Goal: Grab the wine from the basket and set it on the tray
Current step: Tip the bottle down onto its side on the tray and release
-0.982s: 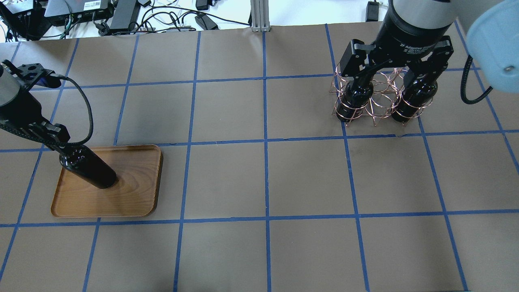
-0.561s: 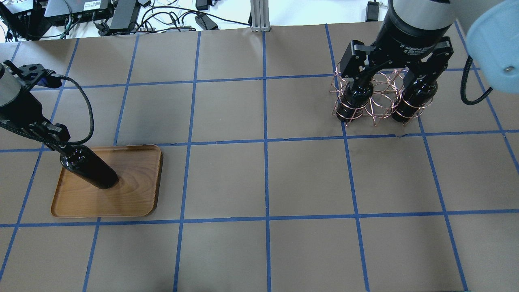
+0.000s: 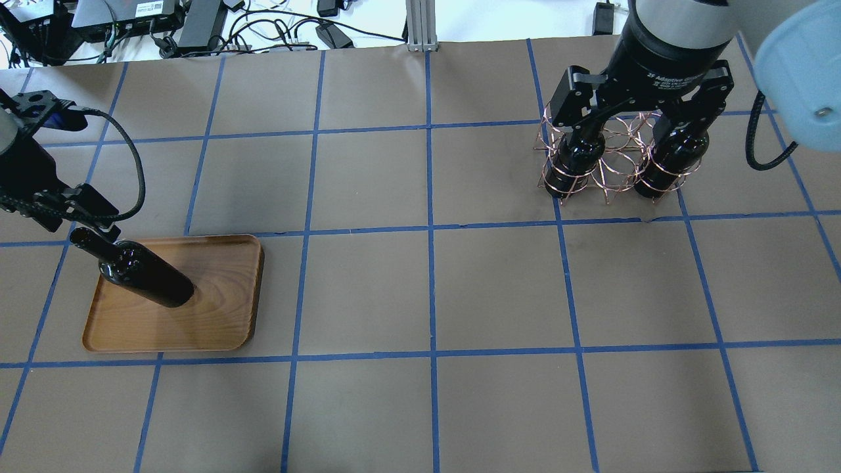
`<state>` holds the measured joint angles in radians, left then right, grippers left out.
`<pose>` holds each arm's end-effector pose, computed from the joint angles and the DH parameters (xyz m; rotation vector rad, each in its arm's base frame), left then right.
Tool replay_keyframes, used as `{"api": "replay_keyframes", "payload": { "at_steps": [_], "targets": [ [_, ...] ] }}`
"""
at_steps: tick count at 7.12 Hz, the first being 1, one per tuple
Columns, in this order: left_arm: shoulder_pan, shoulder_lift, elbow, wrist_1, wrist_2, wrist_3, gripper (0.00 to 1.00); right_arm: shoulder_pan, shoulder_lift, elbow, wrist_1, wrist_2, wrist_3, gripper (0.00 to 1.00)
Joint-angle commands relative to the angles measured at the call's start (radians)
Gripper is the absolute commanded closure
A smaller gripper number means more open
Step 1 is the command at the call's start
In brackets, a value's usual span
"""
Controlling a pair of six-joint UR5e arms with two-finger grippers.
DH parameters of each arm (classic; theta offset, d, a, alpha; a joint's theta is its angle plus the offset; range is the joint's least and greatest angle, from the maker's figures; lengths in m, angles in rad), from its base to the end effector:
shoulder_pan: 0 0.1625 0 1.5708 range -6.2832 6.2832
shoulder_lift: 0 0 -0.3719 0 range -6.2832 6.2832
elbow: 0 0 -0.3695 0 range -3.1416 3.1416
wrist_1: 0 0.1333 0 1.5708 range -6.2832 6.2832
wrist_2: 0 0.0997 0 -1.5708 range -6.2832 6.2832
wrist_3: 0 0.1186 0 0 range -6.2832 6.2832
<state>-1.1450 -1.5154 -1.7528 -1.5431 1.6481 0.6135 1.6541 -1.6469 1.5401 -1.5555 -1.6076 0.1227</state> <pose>0.0660 -0.4461 0.3597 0.2981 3.1033 0.1938 0.1659 -0.4369 0.4638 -0.0639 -3.1103 0.1476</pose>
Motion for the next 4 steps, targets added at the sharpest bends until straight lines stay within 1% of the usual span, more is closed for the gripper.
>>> {"api": "replay_keyframes", "payload": {
  "at_steps": [1, 2, 4],
  "targets": [
    [-0.048, 0.059, 0.097, -0.115, -0.025, -0.166, 0.00, 0.000, 0.001, 0.000, 0.000, -0.002, 0.000, 0.00],
    [-0.076, 0.076, 0.114, -0.118, -0.034, -0.193, 0.00, 0.000, -0.001, 0.000, 0.000, -0.003, 0.000, 0.00],
    [-0.163, 0.115, 0.110, -0.123, -0.025, -0.282, 0.00, 0.000, -0.001, 0.000, 0.000, -0.002, 0.000, 0.00]
  ]
}}
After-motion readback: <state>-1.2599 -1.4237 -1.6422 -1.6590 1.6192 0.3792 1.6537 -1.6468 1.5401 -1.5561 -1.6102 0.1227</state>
